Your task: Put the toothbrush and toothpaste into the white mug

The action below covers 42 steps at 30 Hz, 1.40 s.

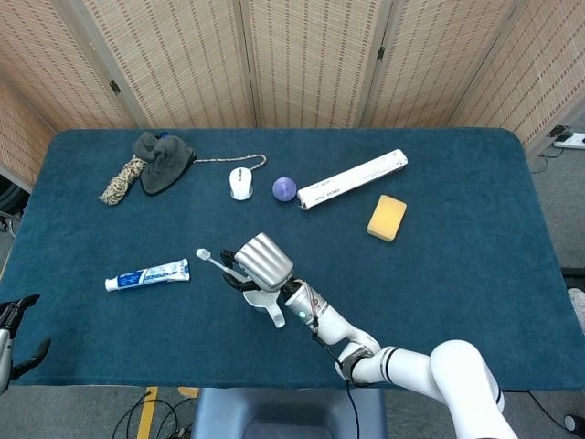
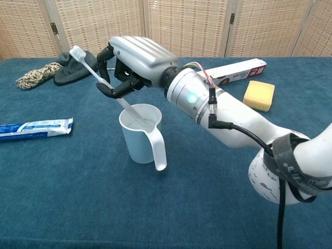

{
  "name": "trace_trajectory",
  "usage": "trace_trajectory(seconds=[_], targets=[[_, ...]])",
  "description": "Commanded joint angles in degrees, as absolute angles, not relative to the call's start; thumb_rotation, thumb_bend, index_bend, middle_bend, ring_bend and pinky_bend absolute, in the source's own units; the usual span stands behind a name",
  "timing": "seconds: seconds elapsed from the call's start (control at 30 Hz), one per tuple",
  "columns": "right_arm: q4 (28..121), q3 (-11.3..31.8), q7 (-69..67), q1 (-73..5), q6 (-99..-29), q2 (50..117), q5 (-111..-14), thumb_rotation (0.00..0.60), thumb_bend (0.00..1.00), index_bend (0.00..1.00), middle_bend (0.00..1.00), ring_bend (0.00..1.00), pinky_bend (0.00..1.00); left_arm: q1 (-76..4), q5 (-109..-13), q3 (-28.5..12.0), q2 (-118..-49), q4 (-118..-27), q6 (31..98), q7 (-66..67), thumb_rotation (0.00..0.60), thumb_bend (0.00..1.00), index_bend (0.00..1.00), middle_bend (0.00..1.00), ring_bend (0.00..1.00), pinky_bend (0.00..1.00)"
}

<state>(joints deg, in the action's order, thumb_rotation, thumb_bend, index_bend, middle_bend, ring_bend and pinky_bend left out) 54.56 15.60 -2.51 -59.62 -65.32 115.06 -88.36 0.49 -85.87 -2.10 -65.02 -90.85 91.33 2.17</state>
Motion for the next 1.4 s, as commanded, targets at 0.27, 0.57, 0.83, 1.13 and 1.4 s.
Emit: trace_trajectory(seconds=[0.27, 0.57, 0.83, 1.13, 1.4], targets=[[57.6, 12.8, -1.0, -57.4, -66.6, 112.2, -89.6, 0.600, 0.44, 0.64, 1.00, 1.00, 0.98, 0.2, -86.2, -2.2, -65.0, -91.1, 91.0, 2.6, 0.600, 0.35, 0.22, 0.30, 0.24, 0.21], [59.0, 11.2, -1.4, -56.1, -67.1, 110.8, -90.1, 0.600, 0.42, 0.56, 1.00, 1.00, 0.98, 0.1, -86.1, -2.3, -65.1, -91.3, 90.9, 2.7, 0.600, 0.35, 0.22, 0.30, 0.24, 0.21], [58.8, 10.7, -2.5, -55.7, -66.7, 110.6, -90.2, 0.600, 0.37, 0.34, 0.99, 1.00, 0.98, 0.0, -86.2, -2.3, -65.2, -91.5, 90.6, 3.2, 0.600, 0.35, 0.22, 0.30, 0.24, 0.21], [61.7, 11.1, -2.8, -54.4, -68.9, 108.2, -90.6, 0.600, 0.36, 0.29, 0.97, 1.00, 0.98, -1.4, -87.0, -2.7, -64.0, -92.2, 89.3, 2.5, 0.600, 0.35, 0.22, 0.30, 0.24, 0.21], [74.8, 10.3, 3.1, -48.3, -70.7, 96.3, -88.0, 0.600, 0.36, 0.29, 0.88, 1.00, 0.98, -6.4, -87.5, -4.8, -61.8, -91.9, 84.0, -1.1, 0.600, 0.35, 0.23, 0.30, 0.24, 0.21]])
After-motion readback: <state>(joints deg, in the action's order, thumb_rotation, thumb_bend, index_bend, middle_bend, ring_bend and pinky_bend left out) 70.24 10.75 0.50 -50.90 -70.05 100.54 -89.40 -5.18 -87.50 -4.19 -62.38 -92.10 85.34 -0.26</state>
